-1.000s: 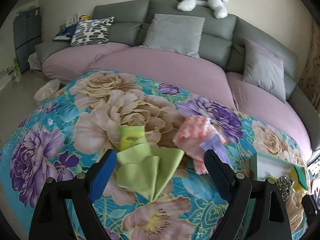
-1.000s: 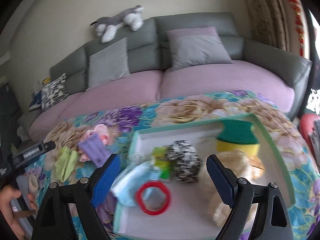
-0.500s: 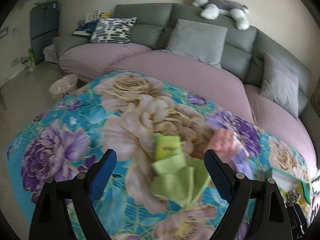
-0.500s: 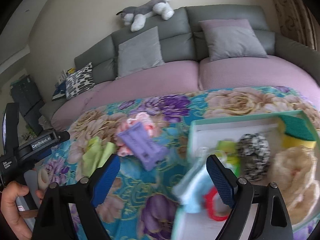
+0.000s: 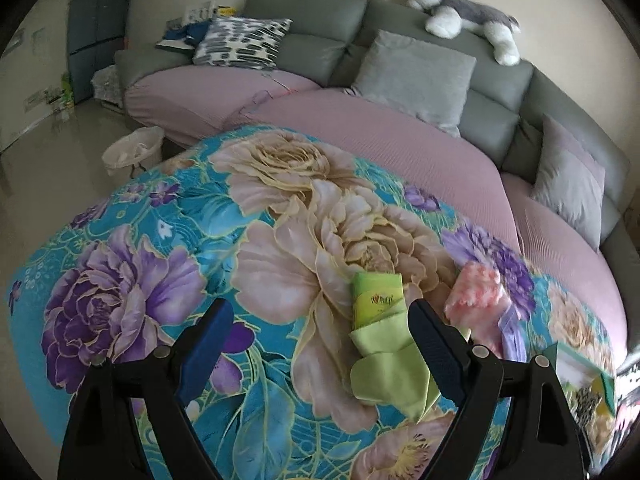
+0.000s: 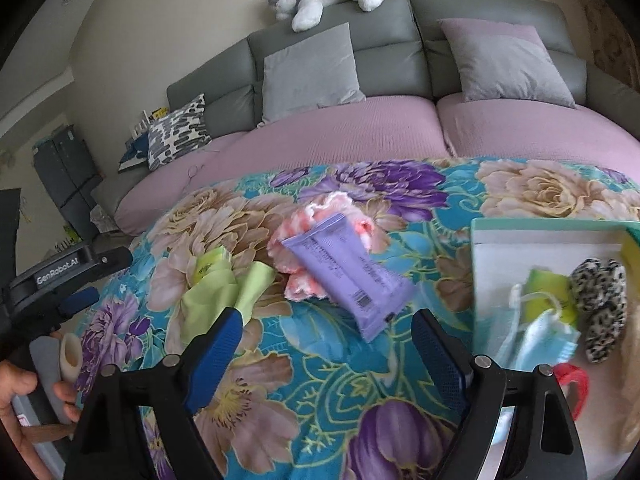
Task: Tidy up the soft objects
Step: 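Move both grippers back over the remaining items on the bedspread, then grasp the green cloth with the left gripper while the right grasps the purple packet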
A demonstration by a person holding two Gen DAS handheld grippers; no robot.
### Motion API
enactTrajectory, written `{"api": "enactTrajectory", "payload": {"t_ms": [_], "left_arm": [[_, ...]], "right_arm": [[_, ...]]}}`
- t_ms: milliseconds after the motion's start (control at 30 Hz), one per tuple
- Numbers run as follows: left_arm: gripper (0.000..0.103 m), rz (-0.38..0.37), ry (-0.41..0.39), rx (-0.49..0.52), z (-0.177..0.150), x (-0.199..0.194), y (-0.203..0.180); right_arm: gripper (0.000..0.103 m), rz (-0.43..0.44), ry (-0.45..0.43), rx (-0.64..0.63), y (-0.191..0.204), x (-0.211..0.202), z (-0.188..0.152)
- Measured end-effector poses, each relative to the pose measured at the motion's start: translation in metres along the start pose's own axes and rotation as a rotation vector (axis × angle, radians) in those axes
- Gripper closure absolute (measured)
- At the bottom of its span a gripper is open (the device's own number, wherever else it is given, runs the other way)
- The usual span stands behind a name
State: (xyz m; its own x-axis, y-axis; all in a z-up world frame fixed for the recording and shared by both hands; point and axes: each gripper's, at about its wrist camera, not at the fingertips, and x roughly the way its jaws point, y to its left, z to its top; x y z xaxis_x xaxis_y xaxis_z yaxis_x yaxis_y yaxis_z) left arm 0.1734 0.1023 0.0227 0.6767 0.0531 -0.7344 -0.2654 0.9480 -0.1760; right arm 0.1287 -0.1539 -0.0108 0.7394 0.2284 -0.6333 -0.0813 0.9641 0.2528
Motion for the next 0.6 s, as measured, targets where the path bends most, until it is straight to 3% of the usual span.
{"api": "enactTrajectory", "payload": {"t_ms": [233,300,400,600], "left_arm": [[0.014,-0.103,0.117,0.08,-0.012,0.025,-0.017],[0.014,-0.12,0.144,0.084,-0.016,0.031,-0.022],[0.014,-0.162,0.186,0.084,-0.021,0.04,-0.025],[0.015,-0.168,0.227,0.126,-0.028,0.05,-0.033]], "right_arm": [[0.024,-0.068,-0.003,-0.017,0.003,0.02,0.003],[0.035,-0.1,0.005,-0.029,0.001,0.026,0.003],[0.041,-0.143,0.035,-0.046,-0.003,0.036,0.002],[0.044,-0.165,0.051,-0.046,-0.008,0.048,0.002]]}}
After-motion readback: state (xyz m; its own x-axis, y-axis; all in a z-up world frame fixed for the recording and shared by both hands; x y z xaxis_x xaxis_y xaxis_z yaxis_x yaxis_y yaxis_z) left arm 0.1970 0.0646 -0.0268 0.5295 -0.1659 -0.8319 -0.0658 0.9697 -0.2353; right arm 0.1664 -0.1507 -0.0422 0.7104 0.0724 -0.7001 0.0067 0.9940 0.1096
